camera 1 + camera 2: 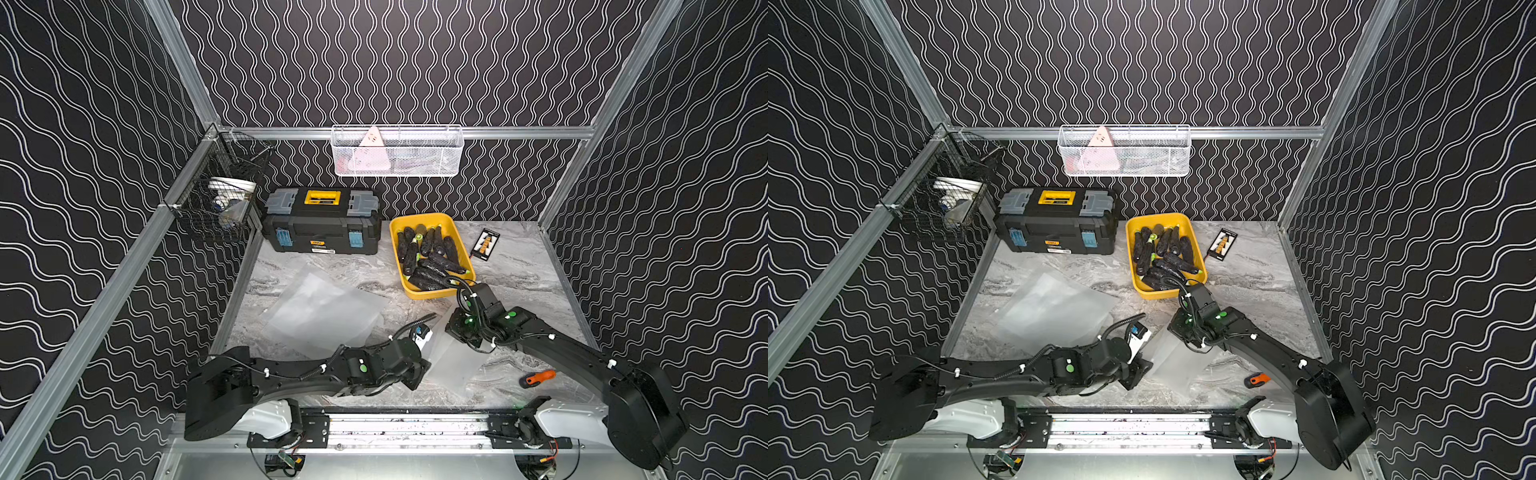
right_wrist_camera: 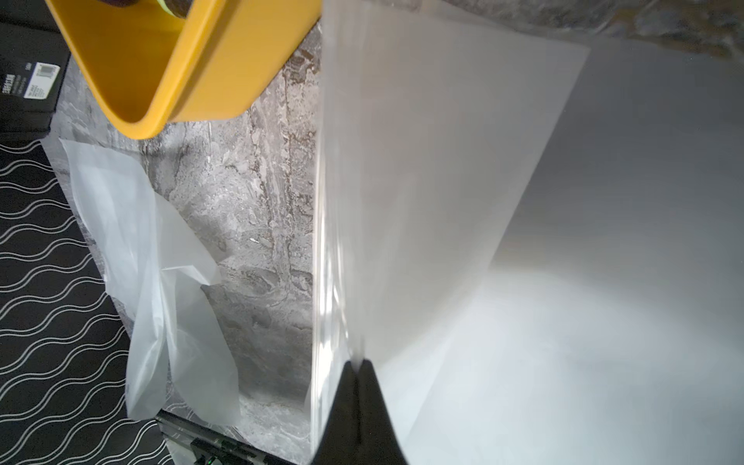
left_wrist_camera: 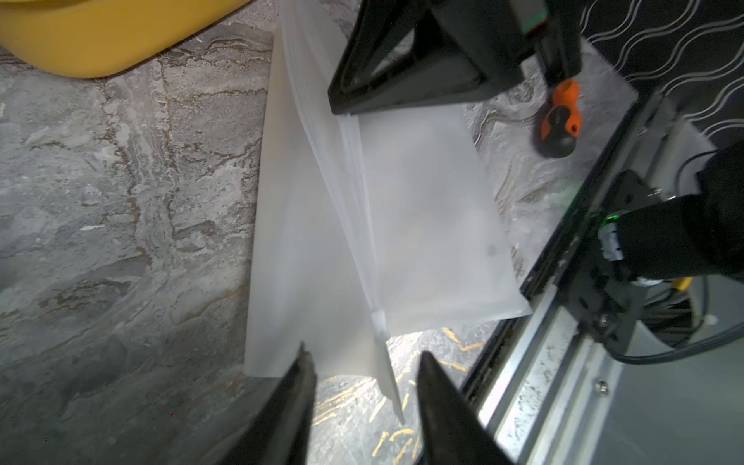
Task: Place the eggplant in a zip-top bag and seal the zipper
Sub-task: Open the zipper of the food storage bag at the center of the board.
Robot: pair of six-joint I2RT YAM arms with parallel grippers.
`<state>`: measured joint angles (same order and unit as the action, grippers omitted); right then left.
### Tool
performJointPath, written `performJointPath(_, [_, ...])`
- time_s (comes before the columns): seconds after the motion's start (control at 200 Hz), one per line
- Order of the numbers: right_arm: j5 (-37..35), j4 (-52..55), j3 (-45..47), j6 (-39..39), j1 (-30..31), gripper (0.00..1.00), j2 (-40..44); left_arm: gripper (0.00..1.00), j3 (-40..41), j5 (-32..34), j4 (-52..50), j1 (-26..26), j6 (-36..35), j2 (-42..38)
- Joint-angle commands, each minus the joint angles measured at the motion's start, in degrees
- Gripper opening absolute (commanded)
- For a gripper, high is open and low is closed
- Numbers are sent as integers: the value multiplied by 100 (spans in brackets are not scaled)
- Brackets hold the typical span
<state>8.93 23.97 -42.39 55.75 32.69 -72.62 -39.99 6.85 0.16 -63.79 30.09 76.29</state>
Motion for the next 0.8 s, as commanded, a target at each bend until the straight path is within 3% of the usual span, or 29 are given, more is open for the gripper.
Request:
performJointPath(0.0, [185, -226, 27, -489, 14, 0, 0, 71, -23, -760, 3, 580, 375, -231])
performJointPath(0.1, [480, -469, 82, -697, 18, 0, -24, 71, -247, -1425, -81, 1097, 368, -37])
performJointPath(0.24, [718, -667, -11, -843, 164, 0, -147, 70, -699, -1944, -102, 1298, 217, 622])
performJointPath(0.33, [753, -752, -41, -846, 237, 0, -179, 69, -914, -1989, -75, 1316, 178, 936])
performJointPath(0.525, [832, -642, -143, -985, 270, 0, -95, 55, -1033, -1990, -27, 1538, 268, 1271])
performJointPath(0.796, [854, -115, -471, -1501, 361, 0, -170, 48, -1042, -2168, 134, 1708, 276, 1397])
